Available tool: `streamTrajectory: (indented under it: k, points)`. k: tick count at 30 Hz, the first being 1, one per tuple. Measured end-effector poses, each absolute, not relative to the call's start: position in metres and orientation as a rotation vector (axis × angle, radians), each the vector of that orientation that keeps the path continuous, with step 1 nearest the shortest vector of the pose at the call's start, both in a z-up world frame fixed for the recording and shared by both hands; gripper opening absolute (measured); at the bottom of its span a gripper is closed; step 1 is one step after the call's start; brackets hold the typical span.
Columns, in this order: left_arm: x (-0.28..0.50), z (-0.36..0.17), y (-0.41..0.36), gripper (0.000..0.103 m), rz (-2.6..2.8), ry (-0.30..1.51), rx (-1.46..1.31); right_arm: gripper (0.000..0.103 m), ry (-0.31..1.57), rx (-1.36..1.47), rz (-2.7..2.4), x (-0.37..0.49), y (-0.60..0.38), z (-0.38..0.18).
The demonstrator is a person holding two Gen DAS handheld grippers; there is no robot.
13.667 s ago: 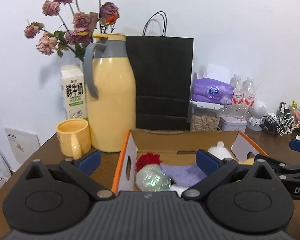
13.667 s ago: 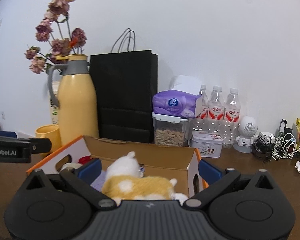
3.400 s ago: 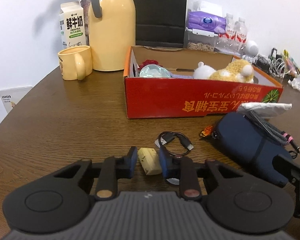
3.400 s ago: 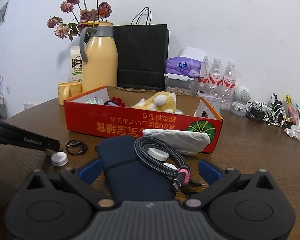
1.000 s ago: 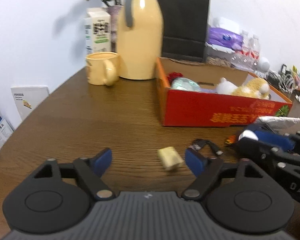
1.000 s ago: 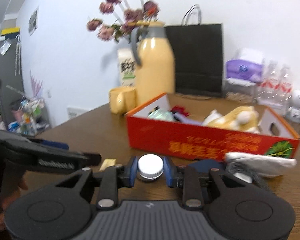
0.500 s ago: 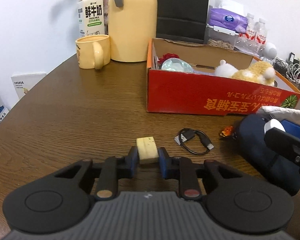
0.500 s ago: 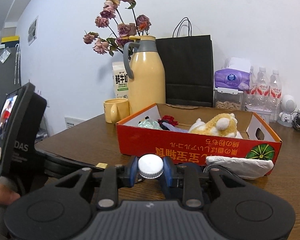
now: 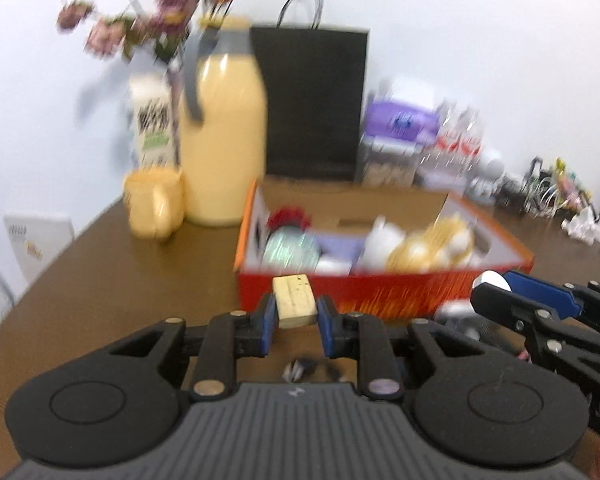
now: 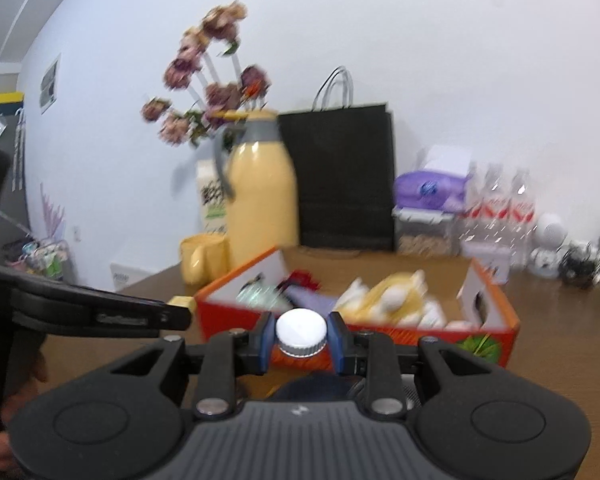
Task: Organize objects
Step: 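Carry the block and white cap into the box and open both grippers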
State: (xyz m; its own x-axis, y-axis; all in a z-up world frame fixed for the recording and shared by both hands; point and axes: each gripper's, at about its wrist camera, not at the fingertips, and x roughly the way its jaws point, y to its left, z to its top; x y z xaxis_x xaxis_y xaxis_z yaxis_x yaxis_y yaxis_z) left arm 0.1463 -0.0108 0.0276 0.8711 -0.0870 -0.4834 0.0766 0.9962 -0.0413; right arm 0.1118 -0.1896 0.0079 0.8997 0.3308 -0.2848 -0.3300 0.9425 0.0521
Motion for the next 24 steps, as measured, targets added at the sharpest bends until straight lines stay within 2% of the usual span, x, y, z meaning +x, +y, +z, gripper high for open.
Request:
streamTrajectory:
  k: [11,24]
  points:
    - [0.213,0.057,-0.046,0.023,-0.121,0.427,-0.049,0.027,0.245,-0.019,0.237,0.198,-0.215,0.059]
    - [0.292,0.025,-0.05,0.023,-0.062,0.513,-0.092,0.027,0.366,0.037,0.197,0.282,-0.23,0.023]
